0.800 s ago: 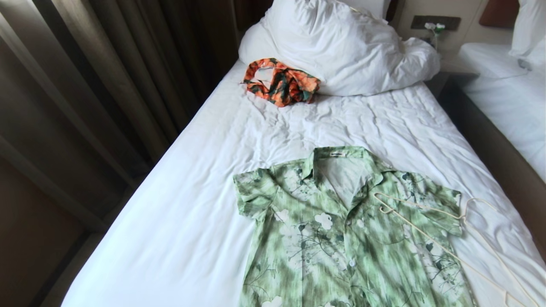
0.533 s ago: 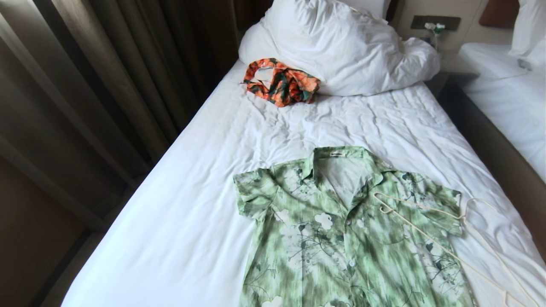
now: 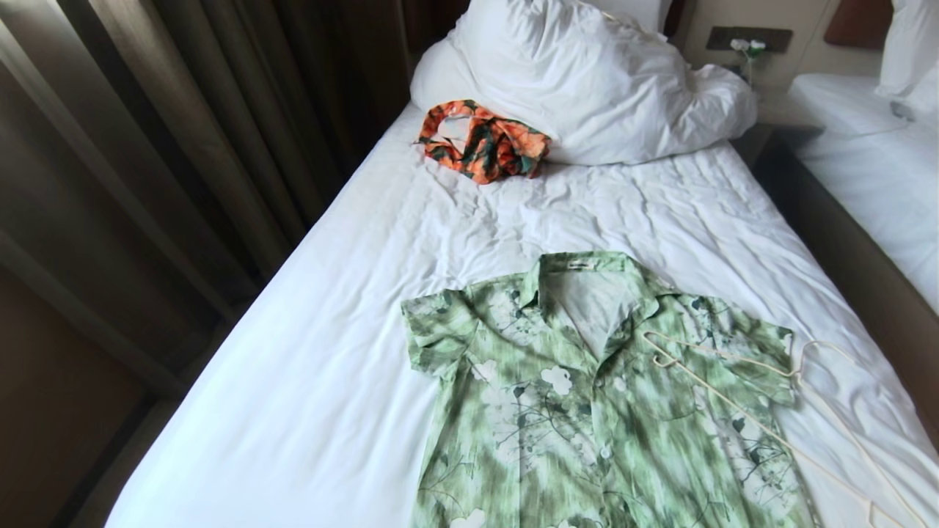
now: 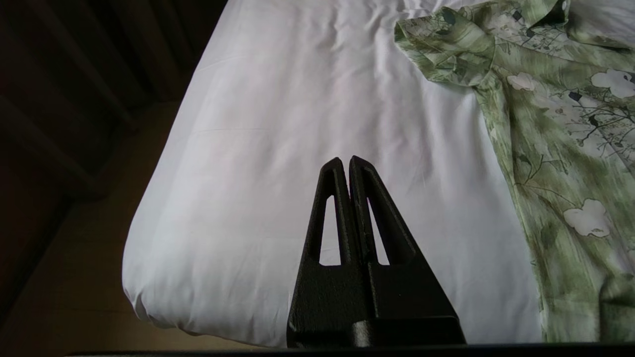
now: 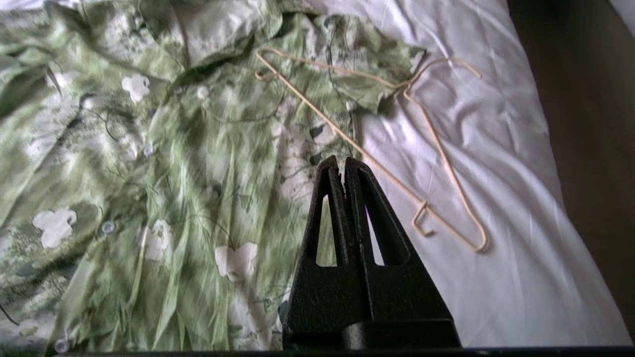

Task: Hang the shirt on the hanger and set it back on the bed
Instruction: Lift the shirt and hanger

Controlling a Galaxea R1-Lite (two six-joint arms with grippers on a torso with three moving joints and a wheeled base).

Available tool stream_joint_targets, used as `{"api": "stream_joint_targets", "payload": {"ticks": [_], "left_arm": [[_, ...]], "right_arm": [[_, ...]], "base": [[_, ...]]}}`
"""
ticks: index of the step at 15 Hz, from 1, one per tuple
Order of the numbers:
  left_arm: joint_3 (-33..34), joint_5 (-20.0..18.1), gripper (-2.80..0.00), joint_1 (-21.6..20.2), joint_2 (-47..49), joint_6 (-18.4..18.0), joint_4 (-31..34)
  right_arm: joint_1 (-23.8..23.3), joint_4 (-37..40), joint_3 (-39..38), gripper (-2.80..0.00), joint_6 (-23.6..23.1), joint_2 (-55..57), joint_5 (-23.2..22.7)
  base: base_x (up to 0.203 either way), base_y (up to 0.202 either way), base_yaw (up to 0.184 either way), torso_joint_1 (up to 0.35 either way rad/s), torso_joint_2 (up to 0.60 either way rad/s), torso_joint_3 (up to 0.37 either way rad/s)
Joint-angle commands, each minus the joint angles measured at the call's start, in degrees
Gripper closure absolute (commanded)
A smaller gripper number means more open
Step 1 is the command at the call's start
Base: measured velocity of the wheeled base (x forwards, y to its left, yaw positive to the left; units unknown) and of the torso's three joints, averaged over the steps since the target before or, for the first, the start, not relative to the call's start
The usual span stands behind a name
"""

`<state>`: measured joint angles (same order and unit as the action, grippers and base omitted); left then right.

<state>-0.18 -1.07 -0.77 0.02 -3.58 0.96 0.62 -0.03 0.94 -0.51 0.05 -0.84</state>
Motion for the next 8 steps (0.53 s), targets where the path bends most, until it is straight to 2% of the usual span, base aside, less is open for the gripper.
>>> {"api": "stream_joint_targets", "payload": {"ticks": [1, 5, 8], "left_arm": [[0.01, 0.02, 0.0, -0.02, -0.11, -0.02, 0.0], [0.01, 0.02, 0.0, -0.02, -0.11, -0.02, 0.0], [0.01, 0.02, 0.0, -0.02, -0.11, -0.02, 0.0]], "right_arm": [[0.0, 0.68, 3.34, 0.0, 0.11, 0.17, -0.14], [-0.01, 8.62, 13.48, 0.0, 0.23, 5.26, -1.0], [0.15, 8.84, 16.19, 0.0, 0.34, 10.55, -0.76]], "base": [[0.0, 0.0, 0.0, 0.0, 0.0, 0.0], [0.0, 0.0, 0.0, 0.0, 0.0, 0.0], [0.0, 0.0, 0.0, 0.0, 0.0, 0.0]]}}
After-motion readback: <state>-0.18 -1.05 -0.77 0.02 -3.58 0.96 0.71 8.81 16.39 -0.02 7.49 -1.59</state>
